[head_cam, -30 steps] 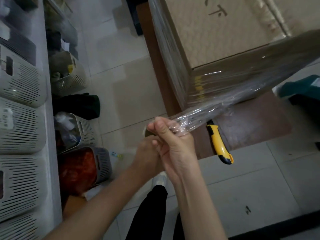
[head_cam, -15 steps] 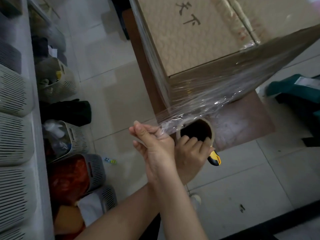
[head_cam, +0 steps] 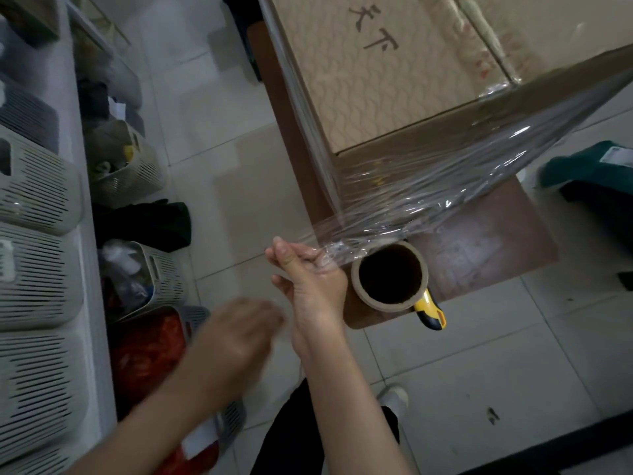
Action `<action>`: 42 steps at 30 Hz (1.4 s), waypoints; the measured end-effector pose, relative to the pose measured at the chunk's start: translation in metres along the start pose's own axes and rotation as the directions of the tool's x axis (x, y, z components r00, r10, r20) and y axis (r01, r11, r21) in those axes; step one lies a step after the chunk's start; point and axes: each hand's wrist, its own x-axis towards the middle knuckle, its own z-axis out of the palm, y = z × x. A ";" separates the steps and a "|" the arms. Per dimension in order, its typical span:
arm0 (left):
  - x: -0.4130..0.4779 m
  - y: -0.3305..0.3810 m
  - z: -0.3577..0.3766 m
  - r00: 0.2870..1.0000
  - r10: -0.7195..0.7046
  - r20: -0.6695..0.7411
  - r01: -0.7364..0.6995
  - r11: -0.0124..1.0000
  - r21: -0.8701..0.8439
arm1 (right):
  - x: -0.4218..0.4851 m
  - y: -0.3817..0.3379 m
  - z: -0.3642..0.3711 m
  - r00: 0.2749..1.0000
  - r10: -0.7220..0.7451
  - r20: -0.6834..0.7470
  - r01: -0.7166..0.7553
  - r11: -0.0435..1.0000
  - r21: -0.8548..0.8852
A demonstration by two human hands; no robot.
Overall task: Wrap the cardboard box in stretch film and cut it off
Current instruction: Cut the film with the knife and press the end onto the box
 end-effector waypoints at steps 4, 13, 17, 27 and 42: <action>0.048 -0.004 -0.050 0.910 -0.382 -0.160 0.357 0.919 -0.165 | 0.005 0.006 0.002 0.999 -0.036 -0.023 0.037 0.999 0.005; 0.123 0.005 -0.040 0.830 -0.516 0.211 0.557 0.769 -0.314 | 0.013 0.012 0.000 0.993 -0.119 -0.001 0.119 0.993 -0.011; 0.125 0.000 -0.034 0.811 -0.527 0.255 0.585 0.743 -0.325 | 0.012 0.013 -0.002 0.993 -0.115 -0.014 0.115 0.993 -0.010; 0.133 -0.012 -0.045 0.817 -0.494 0.298 0.574 0.646 -0.503 | 0.004 0.016 -0.027 0.983 -0.108 0.146 0.089 0.987 0.131; 0.145 -0.023 -0.064 0.784 -0.276 0.556 0.609 0.518 -0.601 | 0.020 0.000 -0.037 0.879 -0.248 0.407 -0.077 0.769 0.635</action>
